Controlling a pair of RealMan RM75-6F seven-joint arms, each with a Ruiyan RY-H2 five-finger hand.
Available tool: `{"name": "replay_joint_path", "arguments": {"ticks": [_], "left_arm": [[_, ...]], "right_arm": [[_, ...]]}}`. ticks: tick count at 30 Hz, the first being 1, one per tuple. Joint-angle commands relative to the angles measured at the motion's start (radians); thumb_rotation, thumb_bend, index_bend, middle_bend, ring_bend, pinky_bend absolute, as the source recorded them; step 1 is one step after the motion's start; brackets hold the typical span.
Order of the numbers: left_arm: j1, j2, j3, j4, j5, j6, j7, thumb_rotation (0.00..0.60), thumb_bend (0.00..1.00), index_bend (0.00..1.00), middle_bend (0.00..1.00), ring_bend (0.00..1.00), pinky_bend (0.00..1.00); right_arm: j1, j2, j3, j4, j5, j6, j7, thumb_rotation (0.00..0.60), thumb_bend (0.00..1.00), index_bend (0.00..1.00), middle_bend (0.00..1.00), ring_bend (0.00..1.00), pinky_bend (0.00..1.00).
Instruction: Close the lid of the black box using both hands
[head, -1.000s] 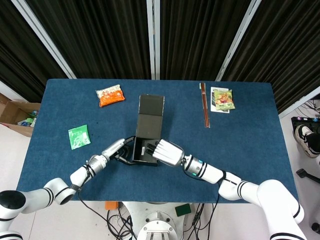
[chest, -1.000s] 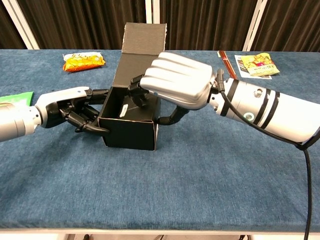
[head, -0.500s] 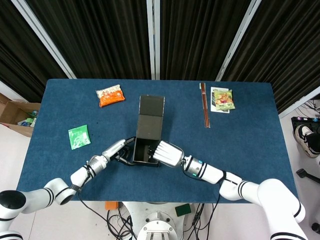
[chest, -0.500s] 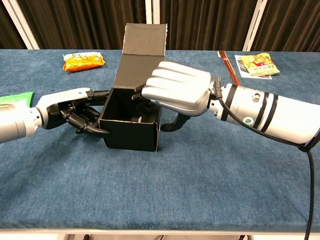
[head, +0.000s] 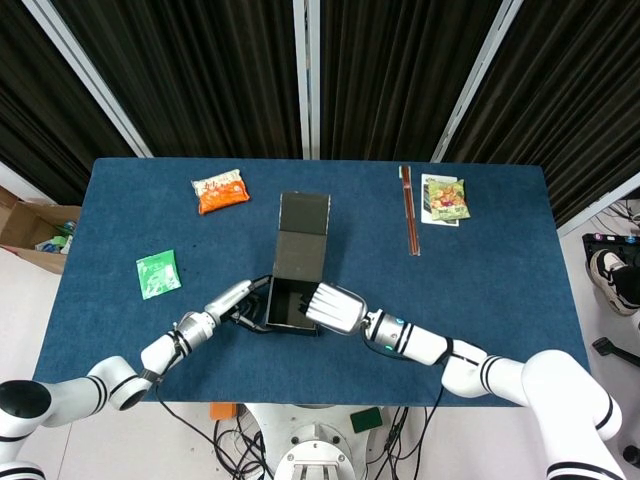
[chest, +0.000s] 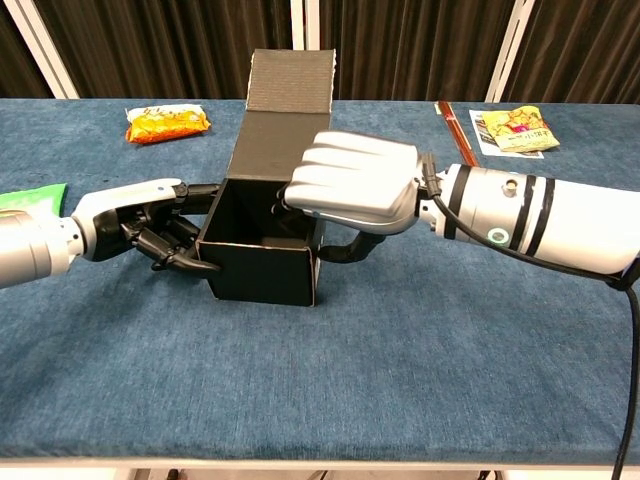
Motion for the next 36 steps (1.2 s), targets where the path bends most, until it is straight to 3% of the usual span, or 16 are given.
{"name": "replay_joint_path", "arguments": {"ticks": [1, 4, 14, 18, 20, 25, 28, 31, 36], "left_arm": [[0.000, 0.002, 0.000, -0.002, 0.000, 0.002, 0.004, 0.600, 0.14, 0.49, 0.45, 0.71, 0.84], [0.002, 0.003, -0.003, -0.003, -0.003, 0.003, 0.014, 0.600, 0.14, 0.49, 0.45, 0.71, 0.84], [0.007, 0.005, -0.011, -0.012, -0.014, 0.005, 0.045, 0.600, 0.14, 0.49, 0.45, 0.71, 0.84], [0.010, 0.005, -0.017, -0.016, -0.020, 0.005, 0.056, 0.600, 0.14, 0.49, 0.45, 0.71, 0.84], [0.010, 0.005, -0.019, -0.017, -0.023, 0.004, 0.064, 0.600, 0.14, 0.48, 0.45, 0.71, 0.84], [0.012, 0.004, -0.026, -0.020, -0.029, 0.003, 0.087, 0.600, 0.14, 0.43, 0.43, 0.71, 0.84], [0.015, 0.004, -0.031, -0.024, -0.035, 0.006, 0.102, 0.600, 0.14, 0.38, 0.41, 0.71, 0.84], [0.021, 0.002, -0.035, -0.026, -0.039, 0.011, 0.127, 0.600, 0.14, 0.34, 0.37, 0.71, 0.84], [0.028, 0.003, -0.039, -0.035, -0.044, 0.018, 0.154, 0.600, 0.14, 0.26, 0.29, 0.70, 0.84]], "right_arm": [[0.018, 0.019, -0.002, -0.026, 0.002, -0.032, -0.013, 0.600, 0.75, 0.95, 0.71, 0.77, 1.00], [0.031, 0.039, -0.006, -0.053, 0.002, -0.061, -0.028, 0.600, 0.78, 1.00, 0.77, 0.77, 1.00], [0.042, 0.079, 0.004, -0.116, 0.028, -0.101, -0.056, 0.600, 0.84, 1.00, 0.98, 0.78, 1.00], [0.034, 0.083, 0.005, -0.116, 0.033, -0.091, -0.066, 0.600, 0.81, 1.00, 0.98, 0.78, 1.00], [0.027, 0.084, 0.008, -0.114, 0.035, -0.080, -0.071, 0.600, 0.74, 0.98, 0.92, 0.78, 1.00], [0.012, 0.079, 0.013, -0.111, 0.047, -0.061, -0.072, 0.600, 0.29, 0.67, 0.63, 0.78, 1.00], [0.003, 0.073, 0.016, -0.108, 0.053, -0.050, -0.074, 0.600, 0.12, 0.50, 0.49, 0.78, 1.00], [-0.008, 0.069, 0.019, -0.107, 0.062, -0.037, -0.065, 0.600, 0.03, 0.34, 0.37, 0.78, 1.00], [-0.031, 0.064, 0.022, -0.101, 0.071, -0.007, -0.053, 0.600, 0.00, 0.15, 0.27, 0.78, 1.00]]}}
